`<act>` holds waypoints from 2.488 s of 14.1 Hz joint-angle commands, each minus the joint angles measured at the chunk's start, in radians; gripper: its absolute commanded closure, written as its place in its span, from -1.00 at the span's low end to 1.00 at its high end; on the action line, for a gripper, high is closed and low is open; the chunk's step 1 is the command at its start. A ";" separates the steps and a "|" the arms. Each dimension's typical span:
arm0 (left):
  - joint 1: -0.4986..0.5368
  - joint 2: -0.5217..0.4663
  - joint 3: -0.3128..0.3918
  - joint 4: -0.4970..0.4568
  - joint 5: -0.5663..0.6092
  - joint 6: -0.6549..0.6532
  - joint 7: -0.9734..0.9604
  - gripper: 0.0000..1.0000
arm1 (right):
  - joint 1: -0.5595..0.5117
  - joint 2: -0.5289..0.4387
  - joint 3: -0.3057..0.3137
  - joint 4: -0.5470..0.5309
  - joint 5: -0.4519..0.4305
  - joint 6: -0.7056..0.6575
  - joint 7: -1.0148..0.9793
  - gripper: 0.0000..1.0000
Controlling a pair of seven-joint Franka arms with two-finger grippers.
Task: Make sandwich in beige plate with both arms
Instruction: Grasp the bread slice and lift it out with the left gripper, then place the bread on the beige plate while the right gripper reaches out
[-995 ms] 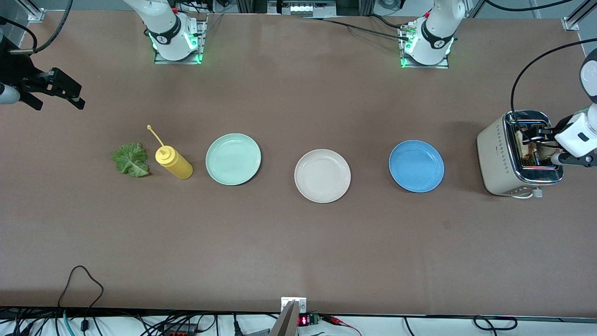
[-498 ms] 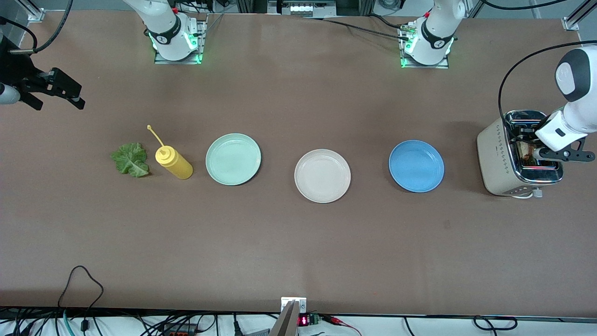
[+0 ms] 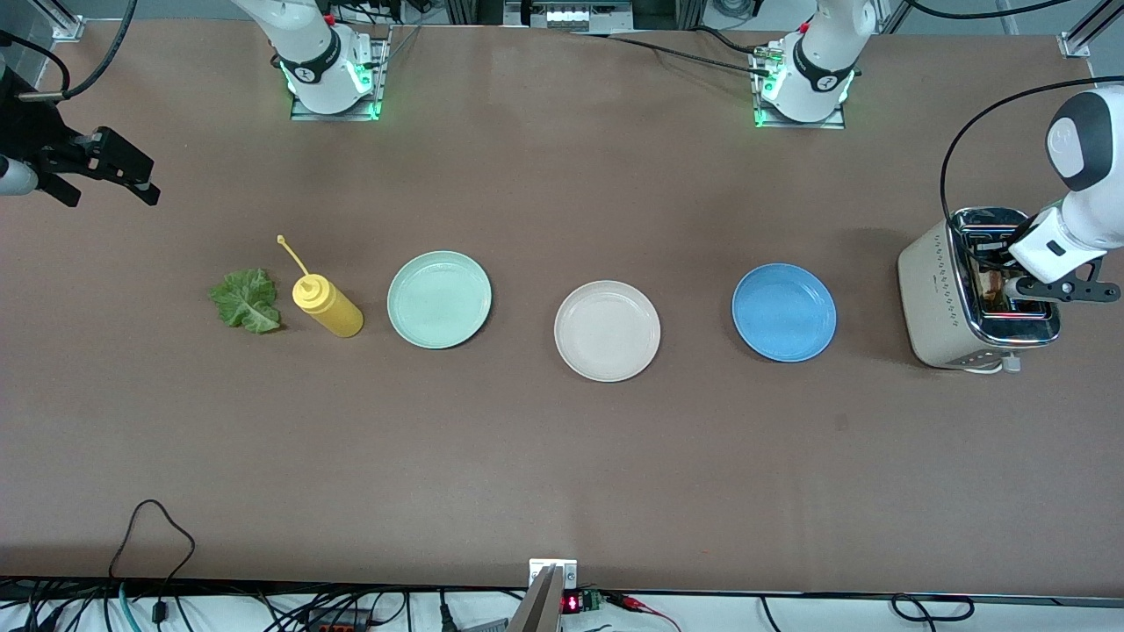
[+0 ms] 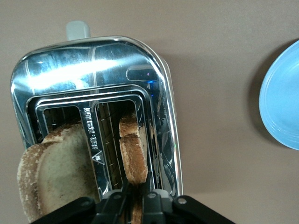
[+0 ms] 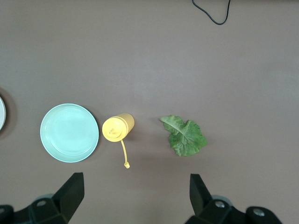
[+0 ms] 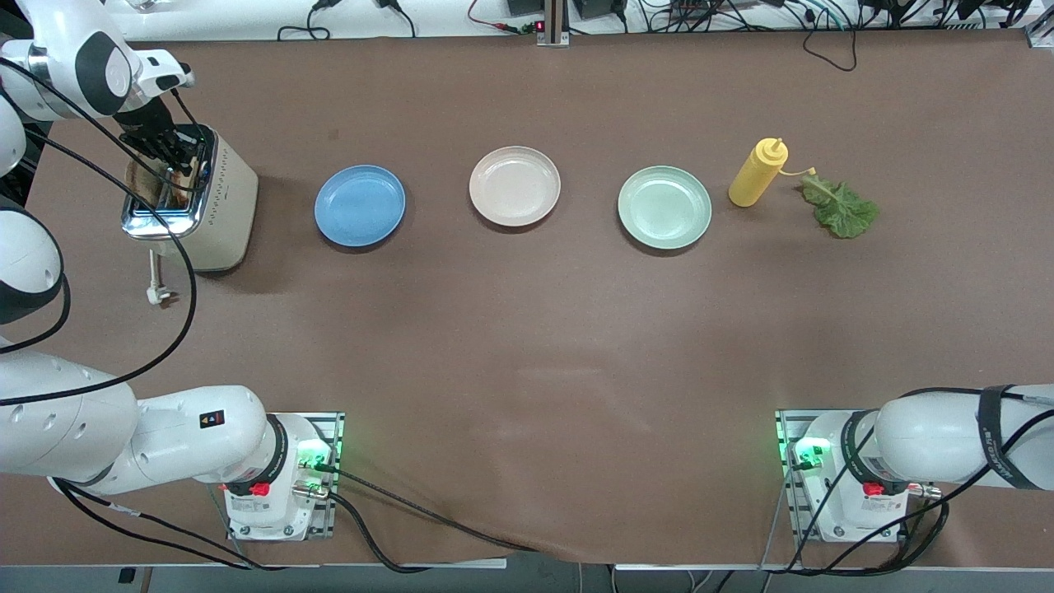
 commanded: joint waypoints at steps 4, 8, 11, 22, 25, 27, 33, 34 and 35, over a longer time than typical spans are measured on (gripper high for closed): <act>0.005 -0.026 -0.020 0.137 0.019 -0.225 0.026 0.90 | 0.001 -0.025 0.001 -0.015 0.012 -0.010 0.007 -1.00; 0.001 -0.026 -0.088 0.306 0.019 -0.456 0.011 0.90 | 0.001 -0.027 0.001 -0.014 0.012 -0.014 0.007 -1.00; 0.001 -0.025 -0.180 0.380 0.019 -0.511 0.011 0.90 | 0.001 -0.027 -0.001 -0.014 0.014 -0.016 0.007 -1.00; -0.021 0.246 -0.355 0.389 -0.646 -0.338 -0.045 0.90 | 0.001 -0.027 0.001 -0.015 0.014 -0.016 0.007 -1.00; -0.039 0.351 -0.413 0.381 -0.906 -0.224 -0.036 0.90 | 0.001 -0.027 0.001 -0.015 0.014 -0.016 0.007 -1.00; -0.045 0.415 -0.436 0.377 -1.064 -0.175 0.009 0.90 | 0.001 -0.024 0.001 -0.017 0.014 -0.016 0.007 -1.00; -0.160 0.581 -0.439 0.329 -1.412 0.026 0.438 0.91 | -0.005 -0.004 -0.001 -0.033 0.006 0.002 0.001 -1.00; -0.157 0.602 -0.439 0.320 -1.432 0.026 0.490 0.91 | -0.009 0.013 -0.004 -0.037 0.006 0.015 0.001 -1.00; -0.154 0.613 -0.439 0.309 -1.446 0.026 0.544 0.91 | -0.011 0.031 -0.007 -0.044 0.006 0.022 -0.001 -1.00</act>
